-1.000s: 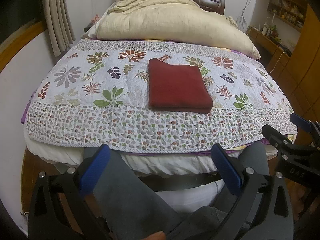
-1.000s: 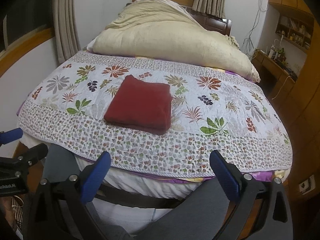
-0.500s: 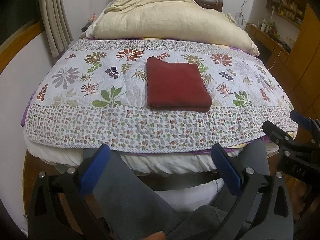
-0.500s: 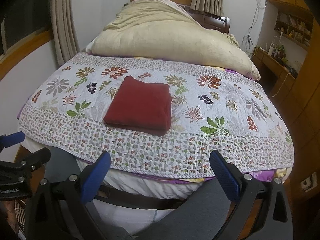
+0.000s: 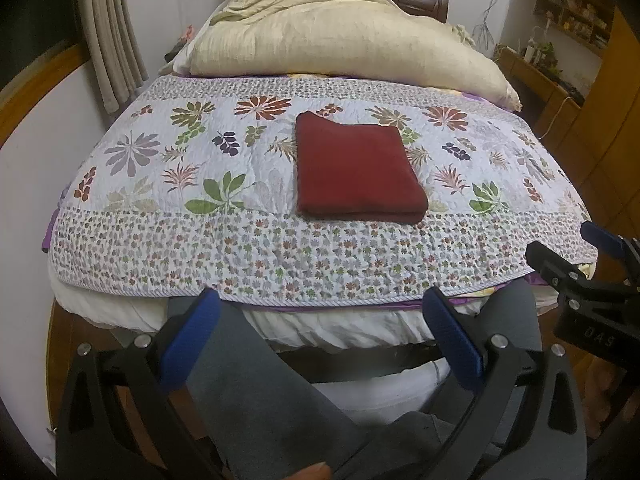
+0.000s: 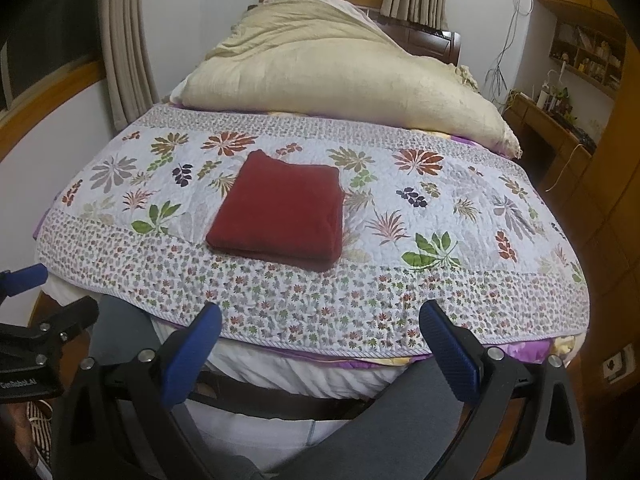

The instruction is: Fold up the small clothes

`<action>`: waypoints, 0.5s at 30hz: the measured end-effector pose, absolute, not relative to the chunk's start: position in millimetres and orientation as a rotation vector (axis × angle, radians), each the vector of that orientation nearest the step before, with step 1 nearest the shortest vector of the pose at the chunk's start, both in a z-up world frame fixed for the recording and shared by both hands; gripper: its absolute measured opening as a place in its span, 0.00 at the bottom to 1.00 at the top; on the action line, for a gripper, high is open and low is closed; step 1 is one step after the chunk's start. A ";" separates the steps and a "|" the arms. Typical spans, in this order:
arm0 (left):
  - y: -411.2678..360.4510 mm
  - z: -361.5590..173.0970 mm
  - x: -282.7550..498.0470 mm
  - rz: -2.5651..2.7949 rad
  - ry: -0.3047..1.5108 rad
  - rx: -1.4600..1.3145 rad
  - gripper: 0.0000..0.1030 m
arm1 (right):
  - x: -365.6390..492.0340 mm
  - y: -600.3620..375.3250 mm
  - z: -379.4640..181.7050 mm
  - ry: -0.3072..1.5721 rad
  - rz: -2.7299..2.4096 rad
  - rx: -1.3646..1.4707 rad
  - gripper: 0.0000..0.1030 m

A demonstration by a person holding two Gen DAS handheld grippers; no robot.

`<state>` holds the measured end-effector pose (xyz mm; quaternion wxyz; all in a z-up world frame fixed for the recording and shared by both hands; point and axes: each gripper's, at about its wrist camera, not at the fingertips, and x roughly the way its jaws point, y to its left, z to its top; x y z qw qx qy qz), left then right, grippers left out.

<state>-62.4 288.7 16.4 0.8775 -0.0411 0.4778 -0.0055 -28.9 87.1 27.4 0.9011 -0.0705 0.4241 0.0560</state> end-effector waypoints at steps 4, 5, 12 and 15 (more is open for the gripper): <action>289.7 15.1 -60.8 -0.011 0.999 -0.085 0.97 | -28.0 88.4 26.1 0.877 0.112 -0.147 0.96; 289.7 15.2 -60.9 -0.012 0.999 -0.087 0.97 | -27.5 88.7 25.8 0.876 0.112 -0.147 0.96; 291.6 9.2 -58.3 -0.016 1.008 -0.085 0.97 | -24.7 89.3 24.1 0.883 0.115 -0.148 0.96; 291.9 8.1 -58.7 -0.015 1.008 -0.086 0.97 | -24.3 89.8 23.9 0.882 0.116 -0.150 0.96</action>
